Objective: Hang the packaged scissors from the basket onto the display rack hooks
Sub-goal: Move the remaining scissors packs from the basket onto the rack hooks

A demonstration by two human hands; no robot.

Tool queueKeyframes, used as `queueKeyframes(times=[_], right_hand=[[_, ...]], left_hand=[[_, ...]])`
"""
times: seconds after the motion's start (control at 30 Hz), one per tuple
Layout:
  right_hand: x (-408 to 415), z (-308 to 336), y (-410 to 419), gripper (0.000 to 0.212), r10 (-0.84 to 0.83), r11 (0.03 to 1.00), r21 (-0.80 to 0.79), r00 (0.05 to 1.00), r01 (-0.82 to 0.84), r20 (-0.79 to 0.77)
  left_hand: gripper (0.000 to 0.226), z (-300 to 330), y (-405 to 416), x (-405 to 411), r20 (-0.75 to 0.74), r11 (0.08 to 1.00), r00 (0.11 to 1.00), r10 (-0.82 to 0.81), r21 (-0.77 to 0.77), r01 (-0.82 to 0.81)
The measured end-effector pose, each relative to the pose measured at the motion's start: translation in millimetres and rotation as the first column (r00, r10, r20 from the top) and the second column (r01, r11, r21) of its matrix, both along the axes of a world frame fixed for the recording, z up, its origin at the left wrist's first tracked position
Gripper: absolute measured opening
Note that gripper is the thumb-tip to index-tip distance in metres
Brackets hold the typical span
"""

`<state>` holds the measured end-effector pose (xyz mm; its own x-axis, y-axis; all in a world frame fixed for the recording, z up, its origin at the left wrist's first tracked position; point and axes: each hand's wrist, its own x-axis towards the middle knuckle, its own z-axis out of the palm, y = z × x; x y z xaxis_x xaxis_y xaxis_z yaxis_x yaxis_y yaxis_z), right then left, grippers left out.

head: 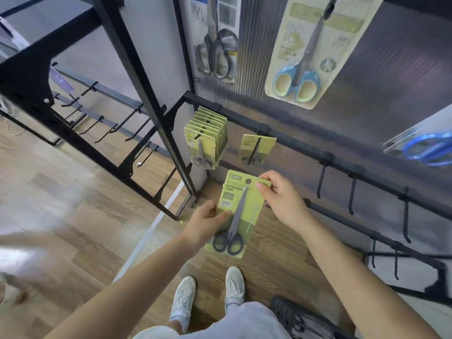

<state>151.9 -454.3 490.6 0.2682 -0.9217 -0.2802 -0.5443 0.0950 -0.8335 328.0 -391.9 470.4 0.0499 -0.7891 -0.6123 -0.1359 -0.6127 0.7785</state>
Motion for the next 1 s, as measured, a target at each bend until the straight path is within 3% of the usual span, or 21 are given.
queueKeyframes(times=[0.27,0.53,0.67,1.0], right_hand=[[5,-8,-14,0.011,-0.005,1.0,-0.026,0.998,0.004,-0.068],[11,-27,-44,0.016,-0.074,0.996,-0.049,0.99,0.069,-0.118],[10,-37,-50,0.019,-0.085,0.995,-0.067,0.985,0.076,-0.152],[2,-40,-54,0.019,-0.098,0.981,-0.185,0.979,0.064,-0.176]], left_hand=[[0.012,-32,7,11,0.045,0.995,0.995,0.085,0.045,-0.087],[0.034,-47,-20,8,0.172,0.993,0.979,0.111,0.015,-0.115],[0.02,-53,-29,5,0.173,0.993,0.979,0.113,0.015,-0.117],[0.02,-73,-43,-8,0.144,0.977,0.966,0.214,-0.025,-0.212]])
